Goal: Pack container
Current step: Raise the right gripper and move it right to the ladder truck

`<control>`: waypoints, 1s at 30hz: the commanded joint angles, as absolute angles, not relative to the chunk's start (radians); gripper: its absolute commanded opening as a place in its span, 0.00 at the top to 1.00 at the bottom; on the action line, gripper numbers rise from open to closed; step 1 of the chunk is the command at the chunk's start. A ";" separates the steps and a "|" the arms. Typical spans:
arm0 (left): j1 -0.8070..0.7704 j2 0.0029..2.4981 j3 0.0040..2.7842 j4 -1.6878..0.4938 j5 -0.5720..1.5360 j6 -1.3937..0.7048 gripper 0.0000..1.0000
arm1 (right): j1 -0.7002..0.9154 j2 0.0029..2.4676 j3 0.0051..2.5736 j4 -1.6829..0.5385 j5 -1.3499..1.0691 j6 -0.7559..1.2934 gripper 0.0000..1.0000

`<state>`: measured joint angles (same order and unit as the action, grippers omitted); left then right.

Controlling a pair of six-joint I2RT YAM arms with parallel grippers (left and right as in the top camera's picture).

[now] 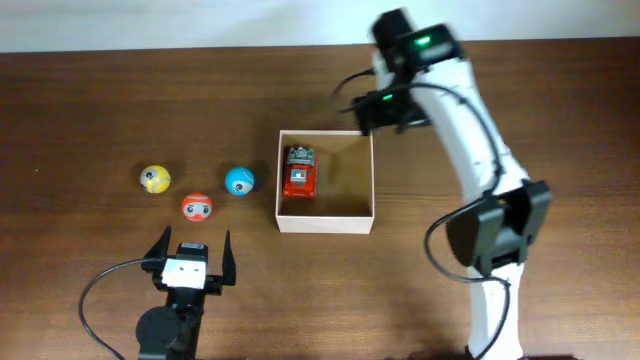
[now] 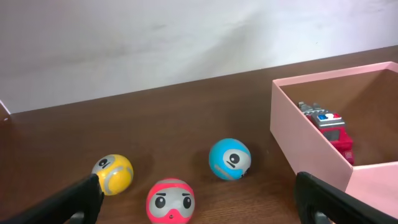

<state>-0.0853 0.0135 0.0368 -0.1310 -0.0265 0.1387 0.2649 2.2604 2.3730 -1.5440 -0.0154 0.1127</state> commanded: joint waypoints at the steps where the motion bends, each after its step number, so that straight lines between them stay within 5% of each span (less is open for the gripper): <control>1: -0.080 0.006 0.032 -0.130 -0.015 0.152 0.01 | 0.130 2.220 2.394 -1.589 0.020 -0.030 0.01; 18: -0.080 0.006 0.032 -0.130 -0.015 0.152 0.01 | -0.256 2.226 2.349 -1.591 -0.084 -0.293 0.01; 30: -0.080 0.006 0.032 -0.130 -0.015 0.152 0.01 | -0.284 2.230 2.117 -1.430 -0.128 -0.389 0.01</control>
